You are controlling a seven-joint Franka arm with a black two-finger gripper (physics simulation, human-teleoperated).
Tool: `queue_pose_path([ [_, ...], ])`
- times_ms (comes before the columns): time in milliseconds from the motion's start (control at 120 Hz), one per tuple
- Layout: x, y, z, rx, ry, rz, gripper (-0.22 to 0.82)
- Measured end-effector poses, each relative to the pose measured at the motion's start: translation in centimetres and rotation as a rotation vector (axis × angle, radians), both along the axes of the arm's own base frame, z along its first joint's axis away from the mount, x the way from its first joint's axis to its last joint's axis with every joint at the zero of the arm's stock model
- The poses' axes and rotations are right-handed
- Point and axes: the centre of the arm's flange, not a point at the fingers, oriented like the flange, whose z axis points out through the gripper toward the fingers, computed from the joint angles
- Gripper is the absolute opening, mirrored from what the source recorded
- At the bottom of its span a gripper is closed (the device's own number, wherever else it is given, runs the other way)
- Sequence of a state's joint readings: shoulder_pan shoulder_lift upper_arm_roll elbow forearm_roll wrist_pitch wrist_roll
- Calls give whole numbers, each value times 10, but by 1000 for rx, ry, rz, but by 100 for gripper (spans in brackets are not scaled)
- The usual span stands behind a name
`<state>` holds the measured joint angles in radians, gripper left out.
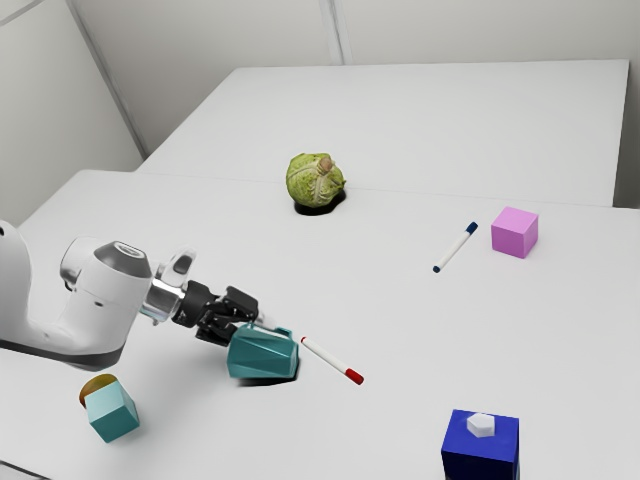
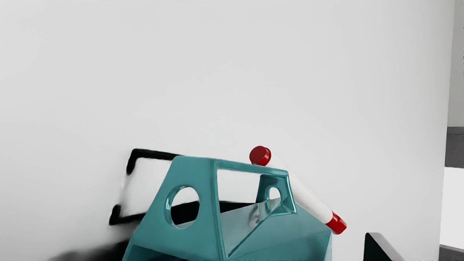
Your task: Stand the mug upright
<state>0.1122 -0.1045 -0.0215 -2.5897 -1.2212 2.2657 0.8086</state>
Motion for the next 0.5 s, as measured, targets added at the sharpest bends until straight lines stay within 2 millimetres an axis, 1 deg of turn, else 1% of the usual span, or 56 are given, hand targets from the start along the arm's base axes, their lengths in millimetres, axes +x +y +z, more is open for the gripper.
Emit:
queue_pose_path([
  [200,0,0,1,11,-44,-35,5],
  [300,0,0,2,20,-61,-49,-2],
  [392,1,0,5,31,-80,-60,-6],
  [500,2,0,15,41,-116,-70,-11],
])
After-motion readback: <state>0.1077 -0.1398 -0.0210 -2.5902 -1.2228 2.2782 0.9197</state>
